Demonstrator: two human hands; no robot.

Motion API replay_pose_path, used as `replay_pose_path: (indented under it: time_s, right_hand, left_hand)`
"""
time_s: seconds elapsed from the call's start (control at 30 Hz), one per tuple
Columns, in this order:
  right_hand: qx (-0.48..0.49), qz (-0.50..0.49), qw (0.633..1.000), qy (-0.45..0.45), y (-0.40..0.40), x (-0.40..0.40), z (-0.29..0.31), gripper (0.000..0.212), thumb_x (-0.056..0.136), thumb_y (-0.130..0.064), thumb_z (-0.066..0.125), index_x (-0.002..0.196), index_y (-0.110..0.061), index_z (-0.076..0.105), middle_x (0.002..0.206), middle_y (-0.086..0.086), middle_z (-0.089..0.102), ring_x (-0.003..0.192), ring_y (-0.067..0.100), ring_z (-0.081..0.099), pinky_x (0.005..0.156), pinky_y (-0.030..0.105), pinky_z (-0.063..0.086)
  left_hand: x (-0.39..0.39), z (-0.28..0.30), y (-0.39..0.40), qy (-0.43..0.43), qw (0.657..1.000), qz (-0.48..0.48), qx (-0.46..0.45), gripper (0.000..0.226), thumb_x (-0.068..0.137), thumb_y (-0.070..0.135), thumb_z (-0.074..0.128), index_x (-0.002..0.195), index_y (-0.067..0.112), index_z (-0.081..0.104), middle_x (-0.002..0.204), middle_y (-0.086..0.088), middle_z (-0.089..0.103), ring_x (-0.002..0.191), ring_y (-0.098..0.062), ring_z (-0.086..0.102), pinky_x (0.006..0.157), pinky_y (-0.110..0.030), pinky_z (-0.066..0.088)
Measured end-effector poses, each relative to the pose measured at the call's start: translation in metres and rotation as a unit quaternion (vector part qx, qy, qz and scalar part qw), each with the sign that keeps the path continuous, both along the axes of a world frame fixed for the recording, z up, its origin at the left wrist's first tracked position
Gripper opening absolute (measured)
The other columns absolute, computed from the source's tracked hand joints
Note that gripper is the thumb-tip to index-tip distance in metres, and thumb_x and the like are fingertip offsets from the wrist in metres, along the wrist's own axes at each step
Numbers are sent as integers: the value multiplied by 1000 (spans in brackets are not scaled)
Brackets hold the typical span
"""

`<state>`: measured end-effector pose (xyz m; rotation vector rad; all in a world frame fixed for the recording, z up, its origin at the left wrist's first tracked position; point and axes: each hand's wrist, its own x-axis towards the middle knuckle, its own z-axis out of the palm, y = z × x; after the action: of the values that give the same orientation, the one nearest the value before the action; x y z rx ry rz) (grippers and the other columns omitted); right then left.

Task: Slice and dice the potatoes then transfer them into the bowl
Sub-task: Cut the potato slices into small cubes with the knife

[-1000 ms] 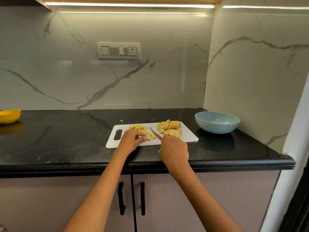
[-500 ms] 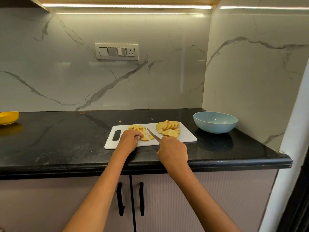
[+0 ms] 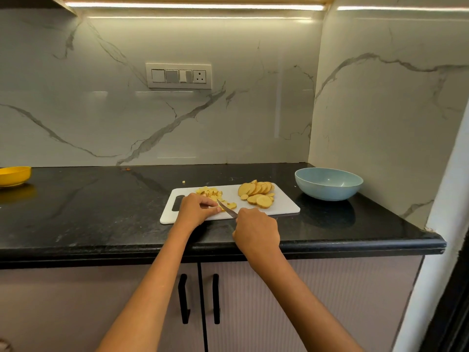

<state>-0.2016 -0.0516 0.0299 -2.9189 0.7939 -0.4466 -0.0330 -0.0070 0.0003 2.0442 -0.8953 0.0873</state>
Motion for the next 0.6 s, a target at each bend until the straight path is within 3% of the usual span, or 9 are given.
replay_pose_path:
  time_s: [0.1, 0.37, 0.6]
  right_hand:
    - [-21, 8, 1000, 1, -1, 4, 4, 28, 97, -15, 45, 124, -10, 50, 116, 8, 58, 101, 21, 59, 78, 27, 43]
    - [-48, 33, 998, 37, -9, 4, 9, 24, 97, -14, 47, 119, -10, 53, 114, 9, 59, 101, 22, 59, 77, 28, 42]
    - [-95, 40, 994, 33, -5, 3, 1, 23, 97, -12, 48, 117, -7, 55, 110, 9, 62, 96, 21, 62, 72, 27, 41]
  left_hand:
    - [1, 0, 0, 5, 1000, -7, -2, 20, 78, 17, 73, 96, 8, 74, 100, -6, 71, 94, -13, 58, 80, -23, 42]
    - [-1, 6, -2, -9, 1000, 2, 24, 20, 78, 20, 73, 95, 9, 74, 88, -3, 68, 68, -3, 48, 56, -12, 32]
    - [2, 4, -1, -5, 1000, -3, 15, 20, 78, 19, 74, 94, 9, 74, 95, -5, 70, 82, -9, 52, 63, -16, 37]
